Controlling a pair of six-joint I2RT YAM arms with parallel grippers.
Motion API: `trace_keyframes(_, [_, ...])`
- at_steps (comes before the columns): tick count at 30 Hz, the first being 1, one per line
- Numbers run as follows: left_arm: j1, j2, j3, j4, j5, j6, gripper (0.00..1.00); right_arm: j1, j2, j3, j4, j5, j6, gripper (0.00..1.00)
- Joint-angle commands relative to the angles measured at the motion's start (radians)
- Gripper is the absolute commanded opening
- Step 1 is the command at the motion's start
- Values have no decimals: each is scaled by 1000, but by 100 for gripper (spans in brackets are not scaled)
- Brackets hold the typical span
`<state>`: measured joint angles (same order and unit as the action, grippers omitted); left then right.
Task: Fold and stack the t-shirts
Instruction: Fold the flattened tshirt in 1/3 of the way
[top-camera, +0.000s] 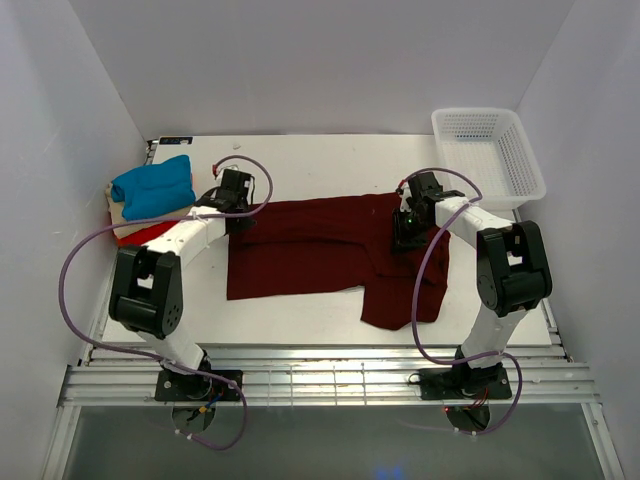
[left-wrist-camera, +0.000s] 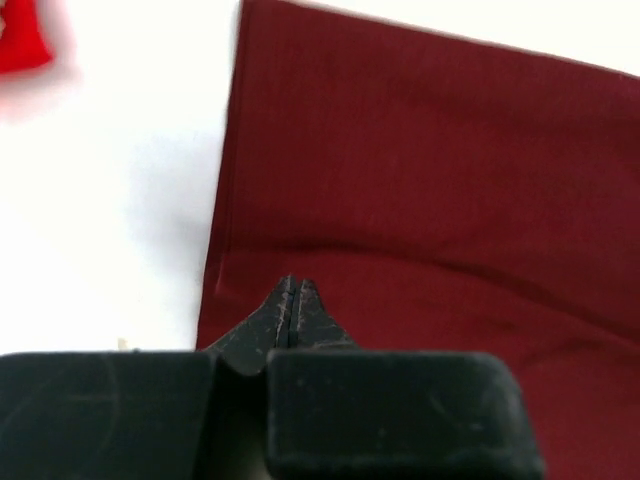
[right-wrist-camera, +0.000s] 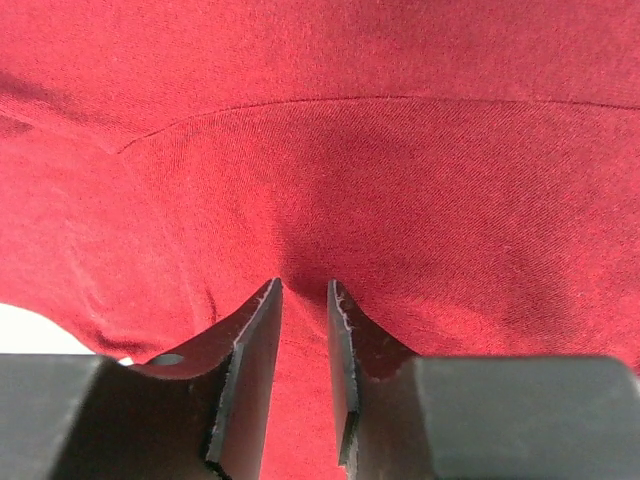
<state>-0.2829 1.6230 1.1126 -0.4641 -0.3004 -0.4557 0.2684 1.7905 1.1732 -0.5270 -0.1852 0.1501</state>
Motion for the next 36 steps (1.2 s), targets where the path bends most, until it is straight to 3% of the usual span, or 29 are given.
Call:
trace_keyframes(1, [-1,67,67,61,-28,35,0,6,-34,-7,5,9,2,31])
trace_keyframes(11, [-1,256,162,62,-22,71,0,5,-10,8,2,10,11,23])
trace_keyframes(29, [-19,-84,-209,59,37,-26,0,8,50,52,5,7,12,22])
trace_keyframes(36, [-21,-100,-180,73,12,-18,0,8,47,48,2,10,8,21])
